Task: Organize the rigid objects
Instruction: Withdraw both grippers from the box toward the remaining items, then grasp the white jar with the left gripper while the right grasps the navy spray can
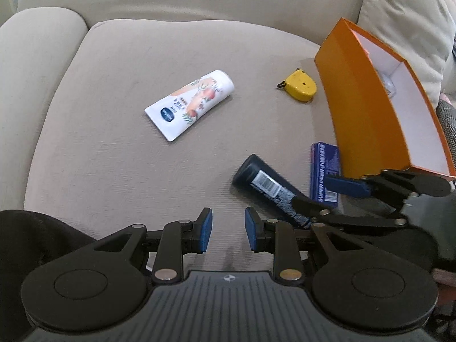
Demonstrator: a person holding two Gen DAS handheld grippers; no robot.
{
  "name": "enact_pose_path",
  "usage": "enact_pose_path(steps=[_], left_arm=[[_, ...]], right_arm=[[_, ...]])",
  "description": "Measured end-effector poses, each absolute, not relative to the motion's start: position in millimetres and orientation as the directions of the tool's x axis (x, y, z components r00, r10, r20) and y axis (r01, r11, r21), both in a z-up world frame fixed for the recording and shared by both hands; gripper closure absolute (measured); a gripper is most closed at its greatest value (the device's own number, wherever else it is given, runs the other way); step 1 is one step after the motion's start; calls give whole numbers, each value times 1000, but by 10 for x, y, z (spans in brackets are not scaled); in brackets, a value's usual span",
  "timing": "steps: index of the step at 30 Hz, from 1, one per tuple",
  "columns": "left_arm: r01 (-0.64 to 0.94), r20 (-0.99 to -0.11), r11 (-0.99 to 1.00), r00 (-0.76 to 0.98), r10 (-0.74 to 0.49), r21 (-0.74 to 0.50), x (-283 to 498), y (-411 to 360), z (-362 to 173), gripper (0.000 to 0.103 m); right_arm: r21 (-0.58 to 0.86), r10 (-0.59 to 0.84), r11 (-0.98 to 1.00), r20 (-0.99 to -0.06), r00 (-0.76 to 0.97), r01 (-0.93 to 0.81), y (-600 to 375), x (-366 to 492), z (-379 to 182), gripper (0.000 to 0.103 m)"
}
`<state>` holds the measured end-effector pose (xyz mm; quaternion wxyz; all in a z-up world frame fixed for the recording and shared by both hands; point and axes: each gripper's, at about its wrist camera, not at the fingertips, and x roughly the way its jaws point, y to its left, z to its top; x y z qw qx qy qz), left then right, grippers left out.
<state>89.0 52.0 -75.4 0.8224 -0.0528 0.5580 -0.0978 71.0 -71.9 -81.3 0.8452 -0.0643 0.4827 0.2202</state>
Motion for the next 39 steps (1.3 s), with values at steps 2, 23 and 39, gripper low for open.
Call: enact_pose_path(steps=[2, 23, 39], left_arm=[[117, -908, 974, 355, -224, -194, 896, 543, -759, 72], [447, -881, 893, 440, -175, 46, 1737, 528, -948, 49], [673, -917, 731, 353, -187, 110, 2352, 270, -1325, 43]], right_arm=[[79, 297, 882, -858, 419, -465, -665, 766, -925, 55], [118, 236, 952, -868, 437, -281, -660, 1436, -1061, 63], [234, 313, 943, -868, 386, -239, -721, 1977, -1110, 58]])
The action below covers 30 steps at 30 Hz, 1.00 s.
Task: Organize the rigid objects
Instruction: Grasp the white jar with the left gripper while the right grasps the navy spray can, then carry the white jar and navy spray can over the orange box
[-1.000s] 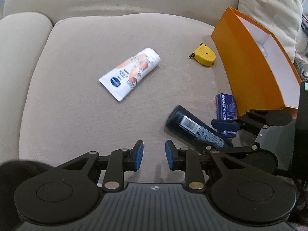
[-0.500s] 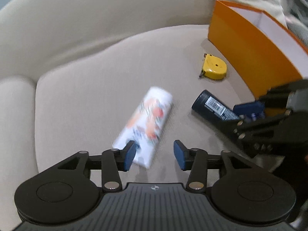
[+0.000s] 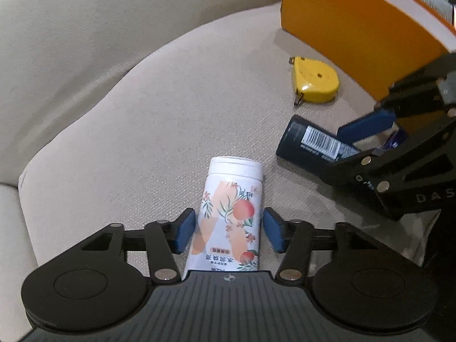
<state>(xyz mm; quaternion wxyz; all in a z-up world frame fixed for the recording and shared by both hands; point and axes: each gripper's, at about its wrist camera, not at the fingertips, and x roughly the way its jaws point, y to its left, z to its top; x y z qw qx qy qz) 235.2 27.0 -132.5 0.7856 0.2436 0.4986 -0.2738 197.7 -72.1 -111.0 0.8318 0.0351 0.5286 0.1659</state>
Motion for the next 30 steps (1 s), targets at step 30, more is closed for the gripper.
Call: enact_pose_path(steps=[30], left_arm=[[294, -785, 947, 554, -279, -129, 1601, 514, -329, 52]], right_arm=[[276, 354, 935, -760, 545, -223, -997, 1473, -404, 66]])
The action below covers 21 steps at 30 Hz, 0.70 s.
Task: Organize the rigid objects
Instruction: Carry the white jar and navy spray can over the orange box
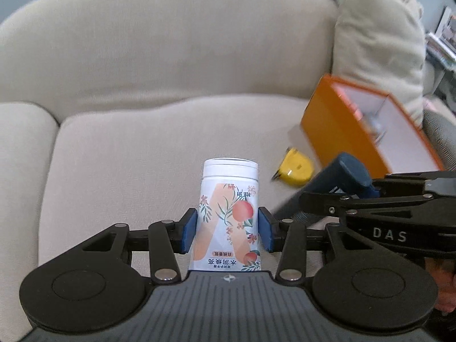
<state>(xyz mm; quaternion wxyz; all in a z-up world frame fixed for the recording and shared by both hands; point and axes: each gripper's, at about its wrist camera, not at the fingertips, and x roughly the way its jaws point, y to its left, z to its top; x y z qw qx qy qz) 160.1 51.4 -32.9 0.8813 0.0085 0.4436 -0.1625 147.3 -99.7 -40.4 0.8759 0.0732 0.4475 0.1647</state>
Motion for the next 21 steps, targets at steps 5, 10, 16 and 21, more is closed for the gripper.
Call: enact_pose_path(steps=[5, 10, 16, 21], left_arm=[[328, -737, 937, 604, -303, -117, 1517, 332, -3, 52], [400, -688, 905, 617, -382, -144, 1513, 26, 372, 52], [522, -663, 840, 578, -477, -149, 1608, -652, 509, 52], [605, -692, 776, 482, -537, -180, 1768, -1272, 371, 52]], right_arm=[[285, 356, 934, -691, 629, -216, -1188, 1291, -6, 66], [257, 338, 940, -626, 703, -223, -1487, 1187, 488, 66], [145, 242, 970, -667, 704, -197, -2111, 1159, 794, 66], [81, 176, 980, -779, 602, -181, -2656, 1334, 631, 66]])
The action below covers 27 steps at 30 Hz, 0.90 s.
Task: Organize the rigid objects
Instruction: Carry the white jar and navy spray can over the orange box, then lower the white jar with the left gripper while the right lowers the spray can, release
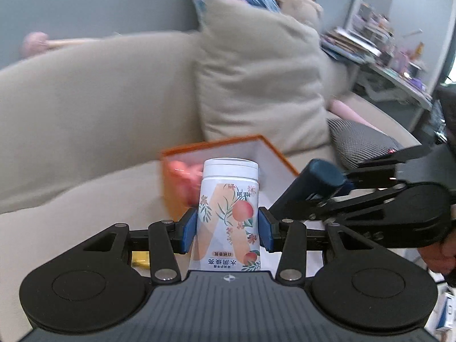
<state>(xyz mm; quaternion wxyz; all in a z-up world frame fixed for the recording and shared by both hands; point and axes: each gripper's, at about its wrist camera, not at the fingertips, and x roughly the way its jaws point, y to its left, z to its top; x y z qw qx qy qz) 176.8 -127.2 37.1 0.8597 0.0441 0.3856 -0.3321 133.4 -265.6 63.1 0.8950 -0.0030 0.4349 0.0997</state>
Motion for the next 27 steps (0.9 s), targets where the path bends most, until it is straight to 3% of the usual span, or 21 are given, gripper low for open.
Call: enact_pose_path(steps=[10, 17, 27], left_arm=[[654, -784, 743, 383, -488, -143, 2156, -1938, -257, 52], [624, -806, 766, 369, -463, -154, 2430, -2035, -456, 51], [523, -820, 801, 297, -490, -290, 2659, -2089, -623, 51]], right_arm=[[-6, 78, 970, -939, 335, -244, -3109, 1922, -286, 66], [-20, 68, 967, -939, 336, -253, -3188, 2290, -520, 66], [-148, -11, 934, -923, 385, -326, -3117, 2513, -709, 66]])
